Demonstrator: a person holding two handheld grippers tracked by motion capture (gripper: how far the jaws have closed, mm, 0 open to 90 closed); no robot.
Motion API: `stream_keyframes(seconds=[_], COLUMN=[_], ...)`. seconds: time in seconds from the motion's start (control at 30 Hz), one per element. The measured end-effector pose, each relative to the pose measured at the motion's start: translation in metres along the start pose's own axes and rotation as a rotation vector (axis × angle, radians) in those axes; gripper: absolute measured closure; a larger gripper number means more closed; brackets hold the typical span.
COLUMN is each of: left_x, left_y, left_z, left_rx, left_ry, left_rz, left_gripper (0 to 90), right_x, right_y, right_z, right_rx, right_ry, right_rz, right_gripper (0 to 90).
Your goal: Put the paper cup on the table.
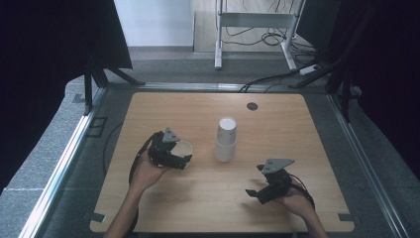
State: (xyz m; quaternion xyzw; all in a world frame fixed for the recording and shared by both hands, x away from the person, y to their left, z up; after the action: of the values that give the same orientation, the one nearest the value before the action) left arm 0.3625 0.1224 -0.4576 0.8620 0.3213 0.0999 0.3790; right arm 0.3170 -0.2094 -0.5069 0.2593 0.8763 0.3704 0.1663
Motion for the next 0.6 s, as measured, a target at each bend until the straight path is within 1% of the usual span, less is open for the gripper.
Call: stream_keyframes(seconds=[0.1,0.2,0.33,0.47,0.6], left_x=[-0.007,-0.016,-0.025,-0.032,-0.036], left_y=[-0.001,-0.003,-0.007,-0.013,-0.021], left_z=[-0.006,-0.012,-0.020,-0.026,-0.032], left_rx=[-0.022,-0.040,-0.062,-0.090,-0.107], left_ry=[-0.001,0.014,0.023,0.026,0.027], left_rz=[0.007,0.025,0.035,0.040,0.041], left_gripper=[4.2,2.6,1.0,0.0,0.0], right_x=[0.000,-0.002,-0.004,-0.006,-0.009], right_y=[0.000,0.000,0.001,0.001,0.001], right_z=[-0.001,-0.004,-0.007,-0.012,-0.016], right_rx=[-0.003,-0.008,-0.020,-0.031,-0.039], right_ry=[-0.002,-0.004,-0.015,-0.025,-0.033], right_rz=[0.004,0.010,0.014,0.018,0.025], right_gripper=[1.1,1.1,1.1,0.9,0.8])
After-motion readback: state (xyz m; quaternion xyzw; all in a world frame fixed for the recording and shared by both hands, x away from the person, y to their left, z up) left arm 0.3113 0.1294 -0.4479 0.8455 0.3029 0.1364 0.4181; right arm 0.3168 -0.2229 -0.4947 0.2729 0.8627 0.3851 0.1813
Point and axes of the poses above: each handheld gripper's, and its own axes: z roughly forward along the jaws, y roughly out of its top, x roughly to its left, the point moved 4 cm from there along z, roughly forward along the jaws, and after that the axes turned 10 degrees about -y, right-handed, at the moved point
